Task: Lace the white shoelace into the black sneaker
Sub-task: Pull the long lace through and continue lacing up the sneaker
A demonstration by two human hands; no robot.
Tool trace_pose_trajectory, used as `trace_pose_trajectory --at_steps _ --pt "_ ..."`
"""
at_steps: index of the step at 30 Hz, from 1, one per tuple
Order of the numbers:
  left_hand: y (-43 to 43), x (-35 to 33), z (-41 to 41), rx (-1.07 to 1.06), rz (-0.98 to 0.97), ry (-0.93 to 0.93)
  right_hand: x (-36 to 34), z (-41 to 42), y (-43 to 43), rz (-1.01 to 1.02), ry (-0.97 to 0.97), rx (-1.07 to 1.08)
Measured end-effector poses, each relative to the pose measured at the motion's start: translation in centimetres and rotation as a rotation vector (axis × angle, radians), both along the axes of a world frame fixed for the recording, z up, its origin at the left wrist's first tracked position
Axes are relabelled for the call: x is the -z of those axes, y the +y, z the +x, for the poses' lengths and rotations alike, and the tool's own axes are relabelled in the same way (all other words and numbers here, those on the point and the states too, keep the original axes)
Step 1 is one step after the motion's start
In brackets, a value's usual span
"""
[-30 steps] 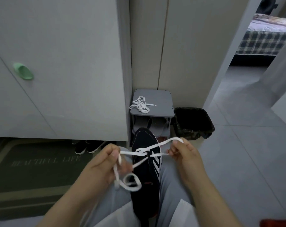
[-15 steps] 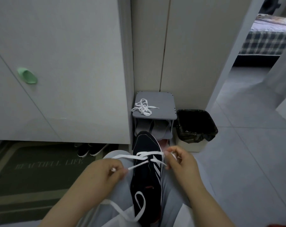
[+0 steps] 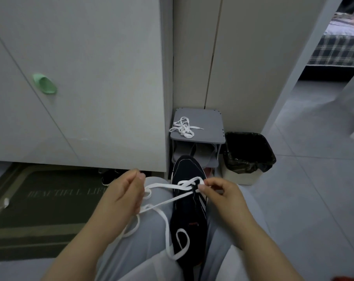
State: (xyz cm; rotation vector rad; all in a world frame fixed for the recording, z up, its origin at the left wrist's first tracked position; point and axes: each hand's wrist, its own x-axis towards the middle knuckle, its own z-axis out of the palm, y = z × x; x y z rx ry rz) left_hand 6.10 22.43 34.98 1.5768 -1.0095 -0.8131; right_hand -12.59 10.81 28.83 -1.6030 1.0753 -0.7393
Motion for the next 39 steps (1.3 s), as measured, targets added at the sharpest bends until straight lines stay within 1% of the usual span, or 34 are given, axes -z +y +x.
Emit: trace_pose_trajectory --at_steps 2,4,6,9,10,11,12,14,15,18,20,23,25,27,29,31,34,36,37,39 --pt "0.4 0.7 0.2 0.070 0.101 -0.269 -0.7 0.0 0.0 0.120 -0.091 -0.085" --pt "0.4 1.2 -0.3 0.180 0.212 -0.449 -1.1 0.0 -0.1 0.171 -0.091 -0.115" --pt "-0.3 1.6 -1.1 0.282 0.282 -0.668 -1.2 0.2 -0.3 0.172 -0.034 -0.104" --pt "-2.0 2.5 -1.3 0.283 0.299 -1.017 -0.8 0.5 -0.9 0.094 0.081 -0.066" --pt "-2.6 2.9 -1.3 0.280 0.297 -1.094 -0.7 0.6 -0.9 0.090 0.081 -0.055" --pt "-2.9 3.3 -1.2 0.275 0.274 -1.119 -0.5 0.7 -0.9 0.092 0.075 -0.049" --pt "-3.1 3.6 -1.2 0.254 0.217 -1.096 -0.3 0.7 -0.9 0.087 0.076 -0.047" --pt "-2.9 3.7 -1.1 0.168 0.087 -0.914 0.1 0.7 -0.8 0.051 0.104 -0.050" --pt "-2.7 3.5 -1.0 0.143 0.055 -0.814 0.3 0.7 -0.7 0.024 0.122 -0.049" --pt "-1.4 2.3 -0.5 0.156 -0.004 -0.547 0.8 0.4 -0.7 -0.037 0.143 -0.032" --pt "-0.2 1.1 0.1 0.199 -0.005 -0.460 0.8 0.3 -0.3 -0.030 0.082 -0.025" --pt "1.5 -0.1 1.2 0.301 0.045 -0.519 0.7 0.2 0.1 -0.020 -0.009 -0.069" --pt "1.8 -0.4 1.7 0.392 0.134 -0.608 0.9 0.2 0.2 -0.057 0.037 -0.115" --pt "1.4 -0.5 2.0 0.517 0.272 -0.706 1.3 0.4 0.2 -0.126 0.102 -0.145" --pt "0.5 -0.9 1.7 0.641 0.485 -0.783 1.4 0.7 0.3 -0.206 0.144 -0.165" --pt "-0.5 -1.3 1.4 0.691 0.664 -0.823 1.4 0.8 0.6 -0.271 0.172 -0.186" --pt "-1.4 -1.9 1.0 0.735 0.812 -0.906 1.4 0.8 0.9 -0.360 0.231 -0.219" --pt "-2.1 -2.4 0.6 0.730 0.816 -0.930 1.5 0.9 1.1 -0.407 0.280 -0.210" --pt "-2.7 -2.3 0.4 0.679 0.745 -0.935 1.5 1.0 1.2 -0.426 0.299 -0.205" --pt "-4.3 -1.1 0.2 0.508 0.541 -0.957 1.5 0.8 1.2 -0.463 0.308 -0.215"
